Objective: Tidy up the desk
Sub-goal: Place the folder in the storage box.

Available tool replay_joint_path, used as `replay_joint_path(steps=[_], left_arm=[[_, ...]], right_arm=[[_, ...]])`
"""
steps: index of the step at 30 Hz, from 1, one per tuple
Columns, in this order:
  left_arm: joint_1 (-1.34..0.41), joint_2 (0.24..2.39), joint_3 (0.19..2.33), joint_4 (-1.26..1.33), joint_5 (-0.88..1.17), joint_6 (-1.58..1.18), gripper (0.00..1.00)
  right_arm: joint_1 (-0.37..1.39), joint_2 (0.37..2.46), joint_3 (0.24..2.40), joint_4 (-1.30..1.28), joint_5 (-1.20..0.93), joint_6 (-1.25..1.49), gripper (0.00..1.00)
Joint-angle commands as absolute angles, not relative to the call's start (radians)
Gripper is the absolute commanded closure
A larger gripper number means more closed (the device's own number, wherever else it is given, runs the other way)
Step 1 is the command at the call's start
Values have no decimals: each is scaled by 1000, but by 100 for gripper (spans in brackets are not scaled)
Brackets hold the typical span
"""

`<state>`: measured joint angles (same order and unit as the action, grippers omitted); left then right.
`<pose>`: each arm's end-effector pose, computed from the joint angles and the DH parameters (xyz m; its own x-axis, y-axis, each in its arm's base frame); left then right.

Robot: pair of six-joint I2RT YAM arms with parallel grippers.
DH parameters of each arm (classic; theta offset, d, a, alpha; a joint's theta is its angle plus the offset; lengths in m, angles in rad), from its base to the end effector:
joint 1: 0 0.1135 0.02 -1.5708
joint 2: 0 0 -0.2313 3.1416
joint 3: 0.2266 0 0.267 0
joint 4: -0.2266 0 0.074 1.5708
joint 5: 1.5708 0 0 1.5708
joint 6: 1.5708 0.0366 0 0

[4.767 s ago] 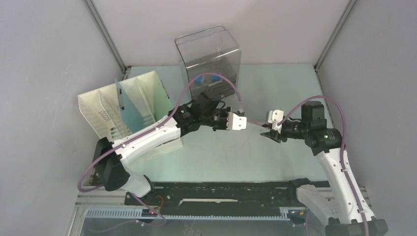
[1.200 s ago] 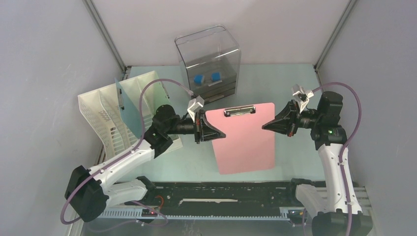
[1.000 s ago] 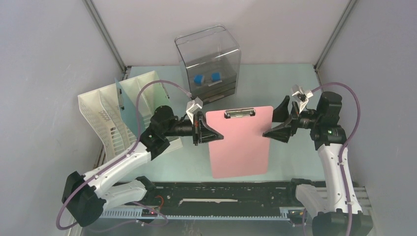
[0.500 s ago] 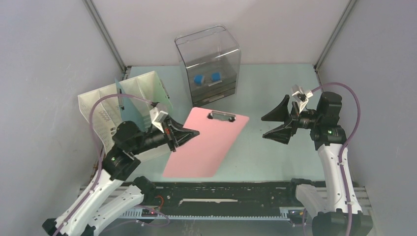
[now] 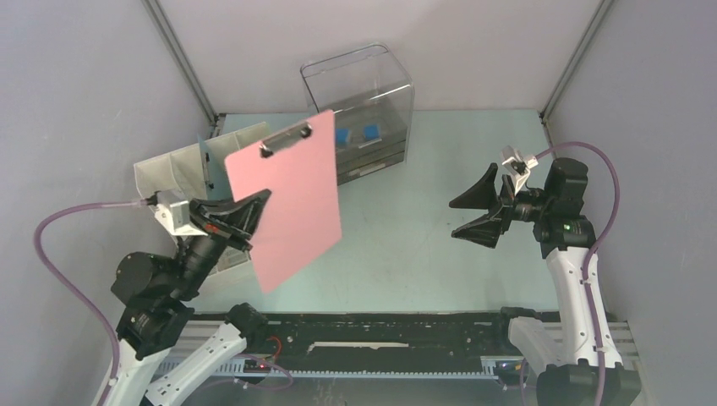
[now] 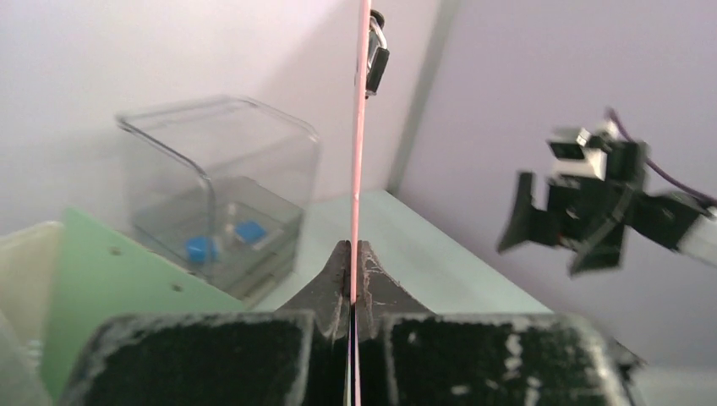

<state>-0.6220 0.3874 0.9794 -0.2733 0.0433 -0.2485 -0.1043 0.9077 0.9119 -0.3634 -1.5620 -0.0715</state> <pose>0.0749 -0.0556 0.4305 0.0954 -0.3708 -0.9238 0.6593 0.7189 -0.2204 0.2098 0.0148 0.3307 -0.2823 0.0289 -0.9589 -0.9527 0.1086 0.2837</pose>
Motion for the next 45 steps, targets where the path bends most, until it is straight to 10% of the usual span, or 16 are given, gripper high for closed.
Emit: replay_joint_path(steps=[1, 27, 45], left_arm=[[-614, 386, 1021, -157, -226, -178, 100], [-615, 514, 1273, 102, -779, 459, 100], [-325, 623, 1145, 147, -690, 421, 100]], right_arm=[[-107, 905, 917, -358, -1684, -61, 0], [-104, 930, 917, -365, -1679, -66, 0], [-116, 929, 917, -374, -1685, -72, 0]])
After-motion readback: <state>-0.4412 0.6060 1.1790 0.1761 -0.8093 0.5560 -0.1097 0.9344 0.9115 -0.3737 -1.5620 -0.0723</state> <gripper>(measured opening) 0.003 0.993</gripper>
